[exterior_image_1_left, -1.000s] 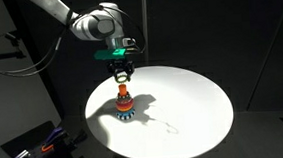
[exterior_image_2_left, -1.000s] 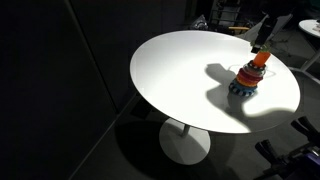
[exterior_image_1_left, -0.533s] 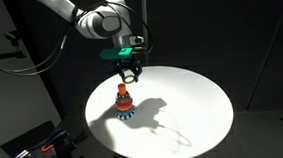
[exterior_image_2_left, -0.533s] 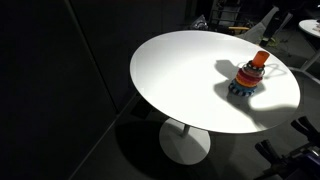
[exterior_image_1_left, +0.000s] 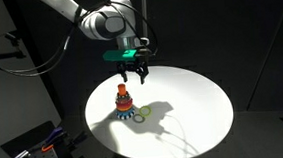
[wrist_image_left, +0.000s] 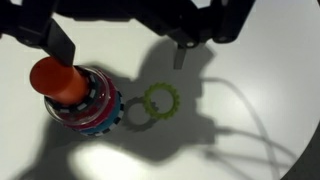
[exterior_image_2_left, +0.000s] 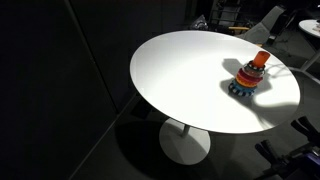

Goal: Remove the green ring from the orange rod and put it on the table

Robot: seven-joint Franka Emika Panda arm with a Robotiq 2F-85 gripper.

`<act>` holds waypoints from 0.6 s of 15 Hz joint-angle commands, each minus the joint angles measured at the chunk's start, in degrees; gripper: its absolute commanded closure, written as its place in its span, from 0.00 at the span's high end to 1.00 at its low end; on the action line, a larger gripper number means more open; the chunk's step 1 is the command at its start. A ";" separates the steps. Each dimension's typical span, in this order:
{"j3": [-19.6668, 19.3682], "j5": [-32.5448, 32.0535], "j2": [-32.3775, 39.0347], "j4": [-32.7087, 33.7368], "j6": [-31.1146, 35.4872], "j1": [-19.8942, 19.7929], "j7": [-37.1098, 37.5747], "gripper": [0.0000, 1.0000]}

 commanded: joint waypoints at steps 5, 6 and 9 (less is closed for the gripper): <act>1.80 4.78 -0.89 0.73 -4.80 0.27 -4.94 1.00; 2.06 5.35 -1.12 0.81 -5.57 0.45 -5.24 1.00; 2.69 7.07 -1.98 1.27 -8.13 1.06 -5.88 1.00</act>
